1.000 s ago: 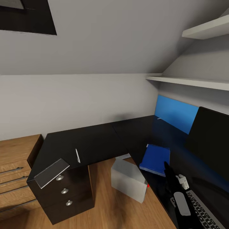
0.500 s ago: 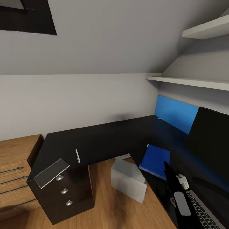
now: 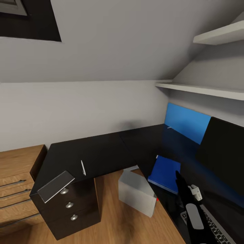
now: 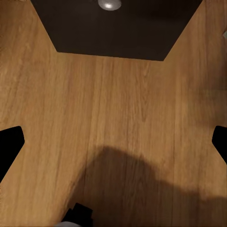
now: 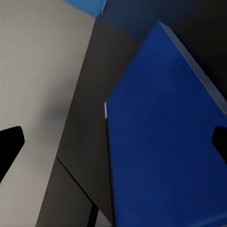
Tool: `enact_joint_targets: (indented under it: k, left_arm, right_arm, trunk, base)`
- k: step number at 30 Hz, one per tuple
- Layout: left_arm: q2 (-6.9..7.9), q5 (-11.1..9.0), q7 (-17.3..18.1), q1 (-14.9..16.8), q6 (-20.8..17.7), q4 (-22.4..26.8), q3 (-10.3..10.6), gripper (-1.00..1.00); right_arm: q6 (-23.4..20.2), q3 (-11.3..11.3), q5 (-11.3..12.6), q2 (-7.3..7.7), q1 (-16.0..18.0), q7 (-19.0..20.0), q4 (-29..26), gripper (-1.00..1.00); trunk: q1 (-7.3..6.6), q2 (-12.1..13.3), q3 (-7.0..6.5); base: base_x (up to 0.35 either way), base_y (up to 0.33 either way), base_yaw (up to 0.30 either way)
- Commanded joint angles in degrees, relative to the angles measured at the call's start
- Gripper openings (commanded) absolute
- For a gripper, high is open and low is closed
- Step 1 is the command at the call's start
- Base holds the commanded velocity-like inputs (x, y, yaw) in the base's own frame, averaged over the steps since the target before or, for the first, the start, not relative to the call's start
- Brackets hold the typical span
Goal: In the bedroom, organize the workspace by keeping the computer under the desk, ensuring the monitor is on the desk, placing the keyboard on the desk next to the monitor, placing the mouse on the desk next to the keyboard, moving the folder from the swivel chair onto the desk next to the mouse, stacking the notebook on top of the folder with the pen on top of the notebook, and positioning the swivel chair next to the desk.
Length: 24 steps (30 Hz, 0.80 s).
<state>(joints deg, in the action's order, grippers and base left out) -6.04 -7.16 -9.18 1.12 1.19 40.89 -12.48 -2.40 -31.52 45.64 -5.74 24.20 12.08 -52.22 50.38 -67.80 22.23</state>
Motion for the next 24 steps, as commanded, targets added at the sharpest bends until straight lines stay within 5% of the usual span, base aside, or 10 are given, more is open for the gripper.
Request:
enact_joint_targets:
  k: [1, 17, 24]
  left_arm:
    - [-0.03, -0.59, -0.04, 0.03, 0.09, 0.0, -0.03, 1.0]
    - [-0.03, -0.58, -0.05, 0.03, 0.04, -0.04, -0.02, 1.0]
    - [-0.03, -0.58, -0.05, 0.03, 0.04, -0.06, -0.06, 1.0]
  right_arm:
    - [-0.28, -0.22, 0.61, -0.06, 0.06, 0.37, -0.03, 1.0]
    - [-0.66, 0.8, 0.32, -0.45, 0.06, 2.83, -1.95, 1.0]
    - [-0.49, 5.29, -4.42, -0.49, -0.02, 3.03, -2.02, 1.0]
  trunk:
    - [-0.23, 0.38, -0.12]
    - [-3.74, 6.79, -2.99]
    - [-3.74, 6.79, -2.99]
  base:
    - [0.0, 0.0, 0.0]
    - [0.0, 0.0, 0.0]
    - [0.0, 0.0, 0.0]
